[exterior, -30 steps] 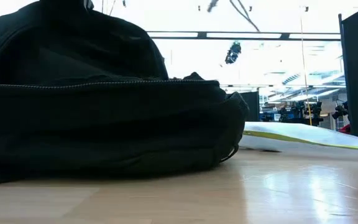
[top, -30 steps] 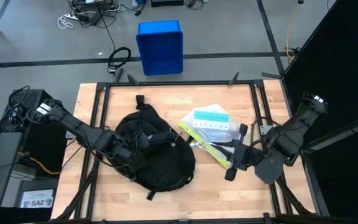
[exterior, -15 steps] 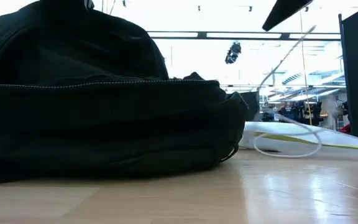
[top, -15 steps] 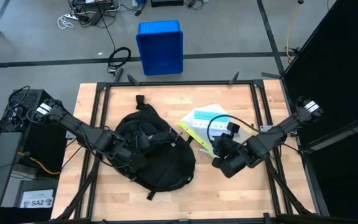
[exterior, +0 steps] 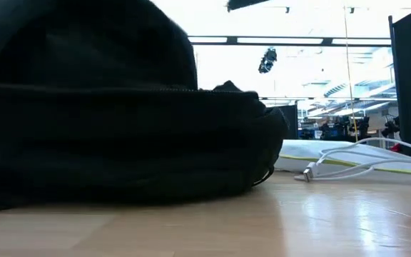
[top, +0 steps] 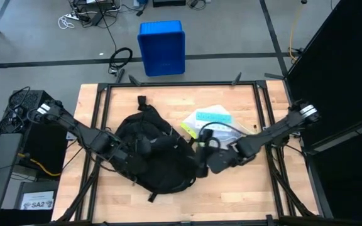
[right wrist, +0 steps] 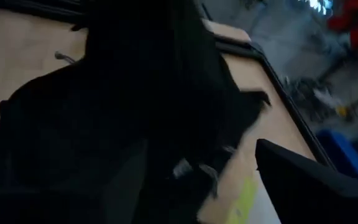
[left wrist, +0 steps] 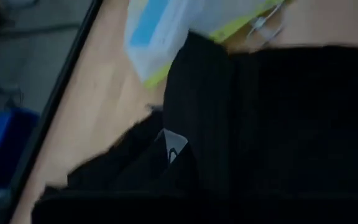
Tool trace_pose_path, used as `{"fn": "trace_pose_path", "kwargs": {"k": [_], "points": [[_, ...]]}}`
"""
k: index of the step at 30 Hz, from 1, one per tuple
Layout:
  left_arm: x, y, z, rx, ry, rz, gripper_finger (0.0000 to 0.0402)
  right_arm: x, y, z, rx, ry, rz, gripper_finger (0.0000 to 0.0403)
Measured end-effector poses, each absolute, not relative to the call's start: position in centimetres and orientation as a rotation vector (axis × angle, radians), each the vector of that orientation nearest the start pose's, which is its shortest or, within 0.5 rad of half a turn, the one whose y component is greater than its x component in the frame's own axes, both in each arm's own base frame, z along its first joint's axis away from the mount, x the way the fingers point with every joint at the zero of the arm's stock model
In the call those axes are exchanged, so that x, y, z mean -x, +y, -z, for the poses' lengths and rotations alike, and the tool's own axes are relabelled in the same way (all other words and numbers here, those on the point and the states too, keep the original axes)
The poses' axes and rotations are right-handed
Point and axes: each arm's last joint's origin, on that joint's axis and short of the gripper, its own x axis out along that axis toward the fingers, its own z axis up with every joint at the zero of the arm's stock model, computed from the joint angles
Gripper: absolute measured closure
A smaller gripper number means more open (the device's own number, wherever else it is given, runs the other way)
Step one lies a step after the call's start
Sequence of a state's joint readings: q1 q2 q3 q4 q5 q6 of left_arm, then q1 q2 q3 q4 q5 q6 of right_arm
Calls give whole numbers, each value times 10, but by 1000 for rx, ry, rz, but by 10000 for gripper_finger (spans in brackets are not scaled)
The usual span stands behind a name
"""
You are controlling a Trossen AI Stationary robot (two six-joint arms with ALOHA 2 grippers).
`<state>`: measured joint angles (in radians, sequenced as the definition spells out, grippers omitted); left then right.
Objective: Unpack backpack
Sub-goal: Remove the cellphone from the backpack
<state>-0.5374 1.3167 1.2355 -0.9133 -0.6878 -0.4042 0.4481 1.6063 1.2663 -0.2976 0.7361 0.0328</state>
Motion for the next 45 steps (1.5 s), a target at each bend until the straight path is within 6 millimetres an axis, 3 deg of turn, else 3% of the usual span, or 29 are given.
{"fn": "trace_pose_path", "kwargs": {"k": [6,12,20,28,35,45], "points": [[-224,-127,-339,-209,691,-209,401,-372,110,-263,444,496,309,116],[-214,-141,-348,-264,677,-128,401,-392,93,-272,323,404,100,125],[-200,-157,-374,-284,592,-73,401,-395,100,-280,262,343,-105,142],[-182,-177,-376,-312,580,40,401,-387,127,-280,259,333,-250,135],[-167,-191,-376,-343,553,92,401,-378,147,-283,289,319,-271,132],[-163,-194,-375,-327,558,106,401,-374,154,-285,395,303,-178,140]]}}
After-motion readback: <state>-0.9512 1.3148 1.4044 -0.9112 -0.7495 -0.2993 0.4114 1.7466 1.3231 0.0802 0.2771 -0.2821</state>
